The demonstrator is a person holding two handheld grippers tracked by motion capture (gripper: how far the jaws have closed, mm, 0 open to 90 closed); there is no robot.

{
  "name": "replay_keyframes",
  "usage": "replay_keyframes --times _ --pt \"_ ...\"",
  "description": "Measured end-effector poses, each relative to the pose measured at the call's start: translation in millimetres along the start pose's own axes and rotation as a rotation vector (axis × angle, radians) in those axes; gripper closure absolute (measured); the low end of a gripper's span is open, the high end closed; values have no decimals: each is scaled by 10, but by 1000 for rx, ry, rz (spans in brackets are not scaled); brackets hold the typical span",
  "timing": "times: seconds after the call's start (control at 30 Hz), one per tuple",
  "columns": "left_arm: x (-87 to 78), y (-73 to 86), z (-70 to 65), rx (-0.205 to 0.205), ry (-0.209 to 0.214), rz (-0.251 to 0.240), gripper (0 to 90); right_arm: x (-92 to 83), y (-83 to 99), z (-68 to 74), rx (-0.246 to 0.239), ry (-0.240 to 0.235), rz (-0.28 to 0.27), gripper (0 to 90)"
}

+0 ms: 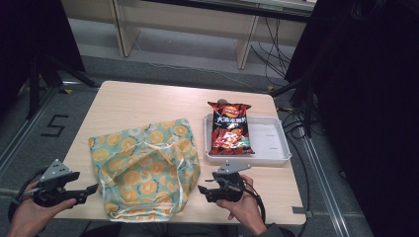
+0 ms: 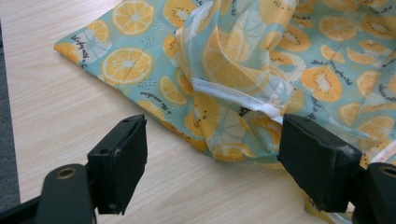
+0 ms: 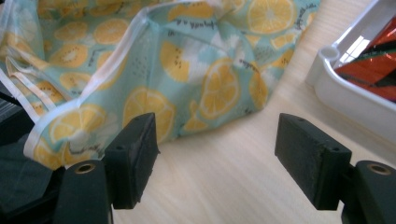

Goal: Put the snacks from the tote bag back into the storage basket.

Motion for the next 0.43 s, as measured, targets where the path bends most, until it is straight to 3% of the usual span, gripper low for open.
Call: replay_keyframes --times 0.13,0.17,0.37,0.43 --pt "5 2 6 1 5 -3 231 -24 65 37 9 4 -5 301" --pt "4 2 7 0 4 -4 231 -43 76 25 -10 7 7 301" --pt "6 5 15 -1 11 3 229 -73 113 16 31 28 21 293" --pt "6 8 17 2 7 6 228 -70 111 -2 11 33 19 292"
Point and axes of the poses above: each handheld gripper's, and its own axes: x roughly forward along the jaws, y roughly out of its underside, z roughly to its left, the point moved 5 cm from there along x, roughly forward along the jaws, and after that the axes turned 4 degrees about -y, right-handed, at the moved point
